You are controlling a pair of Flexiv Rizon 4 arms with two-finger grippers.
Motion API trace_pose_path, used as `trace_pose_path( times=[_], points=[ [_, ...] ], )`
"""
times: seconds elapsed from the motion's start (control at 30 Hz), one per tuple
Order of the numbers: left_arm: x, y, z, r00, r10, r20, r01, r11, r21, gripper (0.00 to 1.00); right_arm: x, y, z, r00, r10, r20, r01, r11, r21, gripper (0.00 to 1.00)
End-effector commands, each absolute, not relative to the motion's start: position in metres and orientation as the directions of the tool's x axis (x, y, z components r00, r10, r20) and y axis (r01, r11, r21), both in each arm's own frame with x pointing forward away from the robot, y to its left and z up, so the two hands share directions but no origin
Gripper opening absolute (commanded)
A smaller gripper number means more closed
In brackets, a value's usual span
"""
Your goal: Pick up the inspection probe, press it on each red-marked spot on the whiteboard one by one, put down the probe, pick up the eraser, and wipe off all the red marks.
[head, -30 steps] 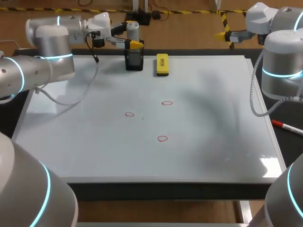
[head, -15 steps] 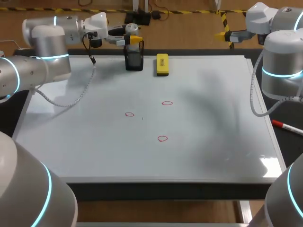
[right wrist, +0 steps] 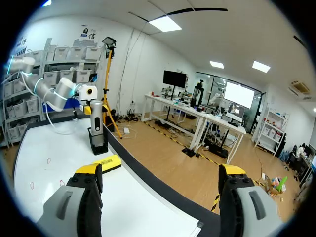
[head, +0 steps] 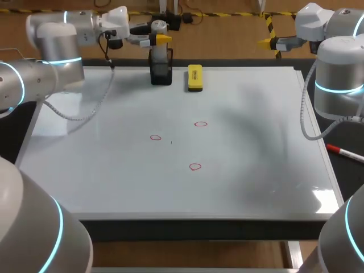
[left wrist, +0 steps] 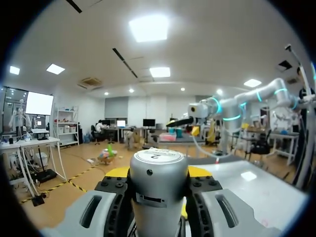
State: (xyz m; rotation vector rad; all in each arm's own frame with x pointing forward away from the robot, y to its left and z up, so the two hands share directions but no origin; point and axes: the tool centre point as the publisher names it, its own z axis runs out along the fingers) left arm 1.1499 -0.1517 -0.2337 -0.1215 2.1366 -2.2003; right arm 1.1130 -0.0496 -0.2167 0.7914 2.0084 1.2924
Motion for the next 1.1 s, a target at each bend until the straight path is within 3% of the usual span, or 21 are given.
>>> trace_pose_path(
  times=[0.03, 1.1],
  points=[
    [1.152, -0.152, -0.221, -0.995, -0.1, 0.01, -0.008, -0.024, -1.0, 0.0, 1.113, -0.05, -0.217, -0.632, 0.755, -0.175, 0.155, 0.344, 0.926, 1.0],
    [1.146, -0.124, -0.132, -0.989, -0.146, 0.007, 0.007, -0.093, -0.996, 0.0, 1.113, -0.05, -0.217, -0.632, 0.755, -0.175, 0.155, 0.344, 0.926, 1.0]
  ],
)
